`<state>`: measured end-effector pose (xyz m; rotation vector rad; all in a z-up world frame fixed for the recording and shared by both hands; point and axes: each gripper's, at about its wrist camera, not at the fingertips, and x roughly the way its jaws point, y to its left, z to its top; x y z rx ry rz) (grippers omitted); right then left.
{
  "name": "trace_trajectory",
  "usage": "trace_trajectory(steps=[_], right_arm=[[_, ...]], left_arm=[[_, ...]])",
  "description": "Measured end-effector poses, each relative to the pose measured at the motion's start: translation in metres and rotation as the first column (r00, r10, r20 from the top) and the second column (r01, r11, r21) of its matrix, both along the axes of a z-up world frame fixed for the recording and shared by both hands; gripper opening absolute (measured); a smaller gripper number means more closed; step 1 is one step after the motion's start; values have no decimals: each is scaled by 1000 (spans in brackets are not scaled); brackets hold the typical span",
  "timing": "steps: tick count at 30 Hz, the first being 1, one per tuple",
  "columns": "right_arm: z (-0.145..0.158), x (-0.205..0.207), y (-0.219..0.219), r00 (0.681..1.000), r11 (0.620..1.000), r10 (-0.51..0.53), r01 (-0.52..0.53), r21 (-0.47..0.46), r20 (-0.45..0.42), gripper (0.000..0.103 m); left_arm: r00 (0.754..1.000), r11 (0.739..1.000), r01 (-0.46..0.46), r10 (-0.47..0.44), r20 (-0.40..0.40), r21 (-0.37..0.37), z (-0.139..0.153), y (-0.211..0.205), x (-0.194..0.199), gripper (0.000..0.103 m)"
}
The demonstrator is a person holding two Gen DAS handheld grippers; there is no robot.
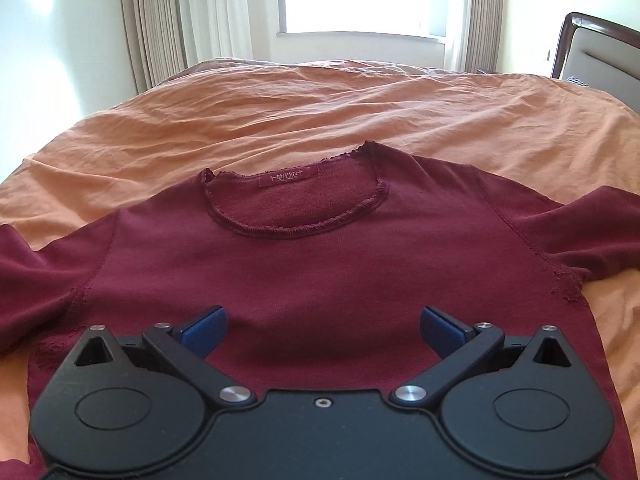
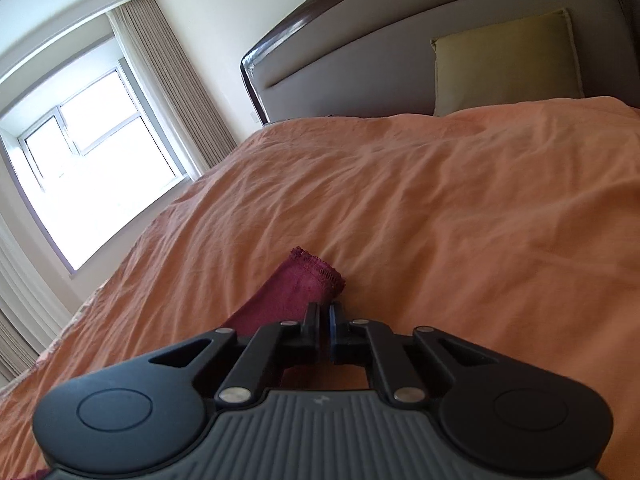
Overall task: Fold small clothes
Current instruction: 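Move the right gripper to the sweater's sleeve cuff and close on it, then carry the sleeve across the sweater body toward the collar and release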
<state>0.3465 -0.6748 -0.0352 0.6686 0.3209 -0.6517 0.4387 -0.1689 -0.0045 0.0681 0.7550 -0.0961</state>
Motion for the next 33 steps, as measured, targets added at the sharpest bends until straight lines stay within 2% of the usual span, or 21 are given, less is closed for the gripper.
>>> trace_trajectory(steps=[4, 7, 10, 16, 20, 23, 26, 30, 33], right_arm=[[-11, -4, -7, 999, 999, 4, -2, 41, -36, 5], [-3, -1, 3, 999, 1000, 6, -7, -28, -36, 5], [23, 4, 26, 999, 988, 31, -37, -147, -38, 5], [88, 26, 85, 988, 921, 153, -154, -358, -32, 5], [130, 44, 142, 961, 855, 277, -249, -456, -6, 5], [154, 61, 196, 917, 787, 398, -339, -516, 4, 5], [170, 75, 254, 856, 704, 517, -432, -563, -10, 5], [182, 84, 335, 753, 599, 658, -535, -595, -14, 4], [178, 83, 385, 678, 533, 735, -596, -601, -21, 4]], left_arm=[[999, 1000, 8, -8, -41, -1, -6, -1, 3, 102], [999, 1000, 15, -16, -43, -28, -3, 2, 0, 102], [1000, 999, 20, -21, -16, -51, 9, 7, -5, 102], [999, 997, 3, 0, 37, -83, 44, 25, -12, 102], [997, 995, -20, 27, 71, -99, 66, 42, -15, 102], [994, 991, -43, 55, 95, -124, 79, 60, -18, 102], [990, 988, -73, 89, 113, -136, 88, 81, -23, 102], [983, 983, -122, 139, 119, -139, 90, 110, -29, 102], [979, 983, -152, 164, 117, -107, 90, 130, -31, 102]])
